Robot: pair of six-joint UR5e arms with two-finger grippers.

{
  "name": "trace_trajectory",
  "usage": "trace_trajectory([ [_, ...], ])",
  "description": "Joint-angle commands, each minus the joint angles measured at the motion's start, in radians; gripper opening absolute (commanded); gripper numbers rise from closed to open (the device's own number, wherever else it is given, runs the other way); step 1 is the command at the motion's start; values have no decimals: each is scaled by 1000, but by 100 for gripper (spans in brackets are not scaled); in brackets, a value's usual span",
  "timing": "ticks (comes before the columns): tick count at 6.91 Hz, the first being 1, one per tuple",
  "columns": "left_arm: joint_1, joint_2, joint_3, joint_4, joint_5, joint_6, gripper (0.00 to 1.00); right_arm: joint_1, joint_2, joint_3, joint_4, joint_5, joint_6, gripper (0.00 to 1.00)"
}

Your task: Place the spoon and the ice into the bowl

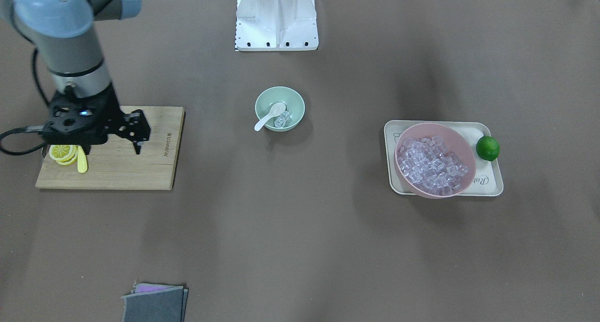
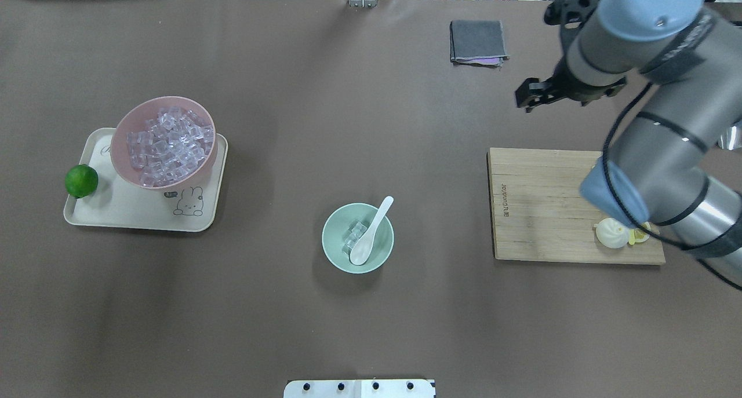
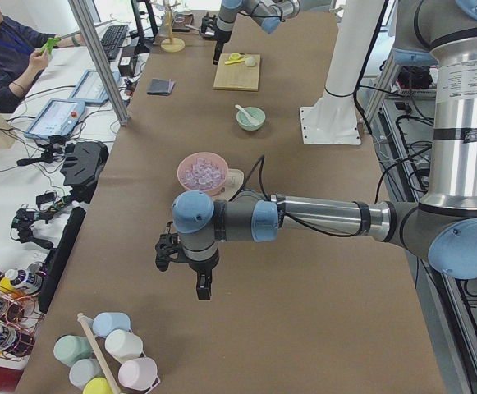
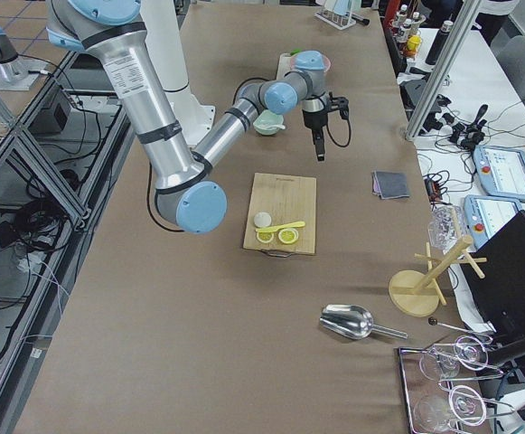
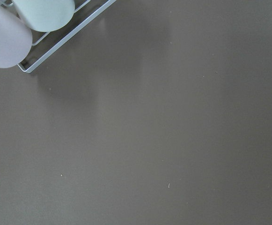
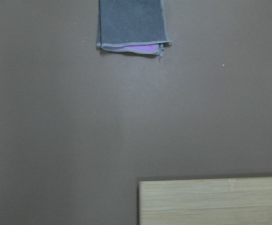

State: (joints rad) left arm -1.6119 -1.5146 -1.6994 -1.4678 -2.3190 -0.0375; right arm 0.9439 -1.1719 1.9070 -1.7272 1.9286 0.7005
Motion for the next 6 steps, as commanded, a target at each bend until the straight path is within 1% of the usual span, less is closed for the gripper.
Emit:
trace_trajectory([
  [1, 0, 7, 1, 7, 3, -10, 99, 230, -180, -5, 23, 150, -423, 100],
  [3, 1, 14, 1, 6, 4, -12, 99, 388, -332, -5, 26, 242, -637, 100],
  [4, 1, 16, 1, 6, 4, -10, 99, 459, -409, -5, 26, 272, -738, 100],
  [5, 1, 14, 0, 6, 3, -12, 99, 510, -486, -5, 26, 274, -836, 100],
  [6, 1, 16, -3, 4, 0, -12, 99, 547, -543, -2, 26, 312, -843, 100],
])
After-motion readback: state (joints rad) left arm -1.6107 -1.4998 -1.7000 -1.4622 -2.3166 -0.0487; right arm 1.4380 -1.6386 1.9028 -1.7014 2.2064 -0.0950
